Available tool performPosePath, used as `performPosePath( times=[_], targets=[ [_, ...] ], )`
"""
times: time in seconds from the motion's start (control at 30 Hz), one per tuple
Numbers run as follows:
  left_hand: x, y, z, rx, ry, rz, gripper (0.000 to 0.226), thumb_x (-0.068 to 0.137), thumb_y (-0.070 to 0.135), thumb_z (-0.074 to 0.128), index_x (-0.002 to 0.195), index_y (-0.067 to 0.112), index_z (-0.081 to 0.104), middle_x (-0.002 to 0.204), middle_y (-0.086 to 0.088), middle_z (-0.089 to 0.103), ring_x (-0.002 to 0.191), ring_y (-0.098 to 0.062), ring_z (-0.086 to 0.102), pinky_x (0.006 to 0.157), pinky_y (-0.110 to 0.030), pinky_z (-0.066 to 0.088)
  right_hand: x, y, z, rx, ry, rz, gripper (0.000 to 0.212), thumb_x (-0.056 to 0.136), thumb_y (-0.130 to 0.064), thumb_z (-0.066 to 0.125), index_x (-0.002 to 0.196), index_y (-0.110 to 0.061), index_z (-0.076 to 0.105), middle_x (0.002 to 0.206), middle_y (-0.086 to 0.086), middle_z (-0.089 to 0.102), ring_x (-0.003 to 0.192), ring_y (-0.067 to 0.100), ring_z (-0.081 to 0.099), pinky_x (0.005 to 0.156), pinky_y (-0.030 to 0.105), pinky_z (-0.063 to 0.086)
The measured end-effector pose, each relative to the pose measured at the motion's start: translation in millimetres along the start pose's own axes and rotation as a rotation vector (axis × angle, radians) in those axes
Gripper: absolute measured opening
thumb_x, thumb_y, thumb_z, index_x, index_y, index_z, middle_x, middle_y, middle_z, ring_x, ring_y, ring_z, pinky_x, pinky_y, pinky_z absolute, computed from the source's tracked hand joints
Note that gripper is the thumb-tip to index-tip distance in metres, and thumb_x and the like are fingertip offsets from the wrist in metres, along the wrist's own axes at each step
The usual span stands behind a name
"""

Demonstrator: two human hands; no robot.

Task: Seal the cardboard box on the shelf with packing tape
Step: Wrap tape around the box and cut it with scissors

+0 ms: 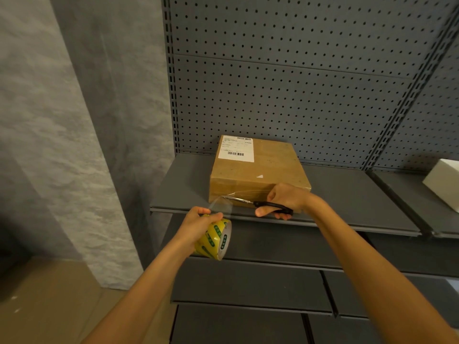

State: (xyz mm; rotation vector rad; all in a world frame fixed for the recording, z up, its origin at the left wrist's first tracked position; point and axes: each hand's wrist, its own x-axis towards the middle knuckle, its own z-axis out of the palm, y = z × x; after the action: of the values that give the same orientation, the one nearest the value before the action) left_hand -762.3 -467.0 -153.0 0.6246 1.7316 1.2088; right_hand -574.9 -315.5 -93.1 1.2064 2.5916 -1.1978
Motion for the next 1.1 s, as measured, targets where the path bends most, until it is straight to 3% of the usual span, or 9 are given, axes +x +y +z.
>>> performPosePath(
  times=[0.23,0.47,0.6,1.1],
  targets=[
    [5.4,9.5,-8.9,0.118,-0.048,-0.058,0.041,0.079,0.032,0.074,0.111,0.015,0.053,0.098,-0.009,0.065,0.087,-0.023,0.064,0.073,-0.034,0.051,-0.5,-0.3,0.5,-0.018,0.002,0.008,0.048,0.068,-0.048,0.078,0.071,-0.002,0.064,0.054,0.005,0.060,0.039,0.010,0.051,0.043,0.017,0.042],
    [6.6,23.7,-15.3,0.272,-0.098,-0.071,0.031,0.080,0.032,0.073,0.098,0.010,0.062,0.084,-0.009,0.068,0.080,-0.023,0.066,0.081,-0.037,0.053,-0.6,-0.8,1.7,-0.029,0.009,0.010,0.045,0.068,-0.048,0.078,0.066,-0.006,0.061,0.050,0.002,0.059,0.039,0.009,0.050,0.044,0.017,0.042],
    [8.9,30.5,-18.8,0.345,-0.123,-0.080,0.028,0.079,0.032,0.074,0.091,0.008,0.065,0.080,-0.009,0.068,0.074,-0.022,0.066,0.077,-0.034,0.053,-1.7,-1.3,1.8,-0.020,0.011,0.010,0.043,0.069,-0.047,0.078,0.063,-0.008,0.059,0.049,0.001,0.058,0.038,0.008,0.049,0.044,0.016,0.042],
    [11.8,45.6,-25.9,0.465,-0.116,-0.081,0.034,0.079,0.033,0.074,0.099,0.007,0.064,0.091,-0.012,0.069,0.087,-0.025,0.066,0.087,-0.039,0.053,-1.1,-0.2,2.6,-0.058,0.017,-0.009,0.049,0.066,-0.050,0.079,0.066,-0.004,0.061,0.056,0.008,0.059,0.042,0.013,0.050,0.044,0.017,0.041]
  ],
)
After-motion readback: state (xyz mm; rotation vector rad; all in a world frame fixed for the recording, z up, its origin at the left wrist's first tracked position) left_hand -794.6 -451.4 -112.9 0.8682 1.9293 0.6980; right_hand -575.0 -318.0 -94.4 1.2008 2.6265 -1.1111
